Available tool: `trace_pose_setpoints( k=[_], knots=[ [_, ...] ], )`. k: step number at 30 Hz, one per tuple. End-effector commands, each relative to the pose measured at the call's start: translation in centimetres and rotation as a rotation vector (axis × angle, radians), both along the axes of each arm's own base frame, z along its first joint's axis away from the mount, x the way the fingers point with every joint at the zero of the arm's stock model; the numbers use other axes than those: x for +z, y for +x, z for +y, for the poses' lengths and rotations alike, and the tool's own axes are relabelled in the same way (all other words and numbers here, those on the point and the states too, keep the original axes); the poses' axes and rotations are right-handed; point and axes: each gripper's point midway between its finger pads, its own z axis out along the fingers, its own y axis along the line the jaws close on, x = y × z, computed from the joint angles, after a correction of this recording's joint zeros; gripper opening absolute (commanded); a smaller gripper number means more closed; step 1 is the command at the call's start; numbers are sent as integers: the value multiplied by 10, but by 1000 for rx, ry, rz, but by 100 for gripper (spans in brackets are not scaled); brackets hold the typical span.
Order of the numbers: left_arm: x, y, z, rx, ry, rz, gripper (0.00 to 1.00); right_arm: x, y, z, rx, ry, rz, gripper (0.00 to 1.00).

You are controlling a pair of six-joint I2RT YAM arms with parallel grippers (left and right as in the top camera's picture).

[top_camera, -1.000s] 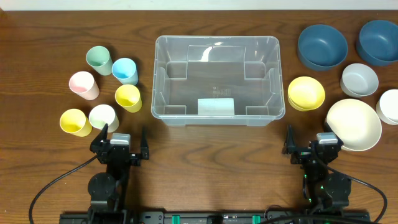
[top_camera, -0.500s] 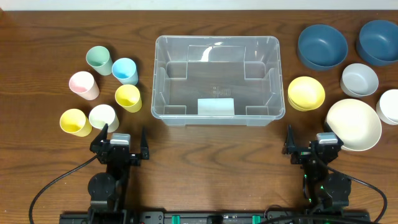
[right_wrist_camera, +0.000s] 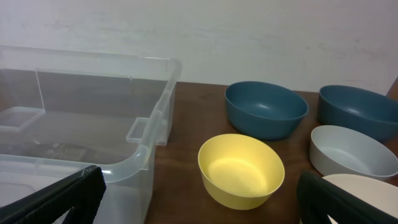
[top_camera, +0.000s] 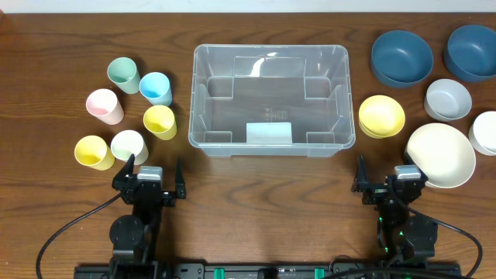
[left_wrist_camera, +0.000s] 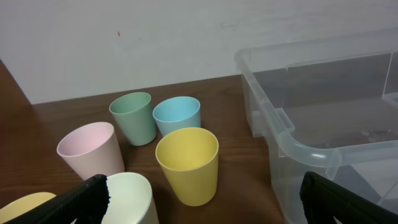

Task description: Pack container

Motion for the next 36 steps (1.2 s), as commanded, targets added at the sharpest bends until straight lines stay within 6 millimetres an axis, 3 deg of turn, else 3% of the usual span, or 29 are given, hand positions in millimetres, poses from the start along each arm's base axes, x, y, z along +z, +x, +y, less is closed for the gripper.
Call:
trace_pose_setpoints(
  k=[1,24,31,36],
  knots=[
    [-16,0,3,19,-8,46,98,-1,0,-2,-4,-11,0,99],
    [-16,0,3,19,-8,46,98,7,0,-10,-54,-10,-31,99],
    [-16,0,3,19,-8,45,98,50,-5,9,56,87,-134,99],
    [-16,0,3,19,-8,46,98,106,-25,13,88,128,-185,99]
  ],
)
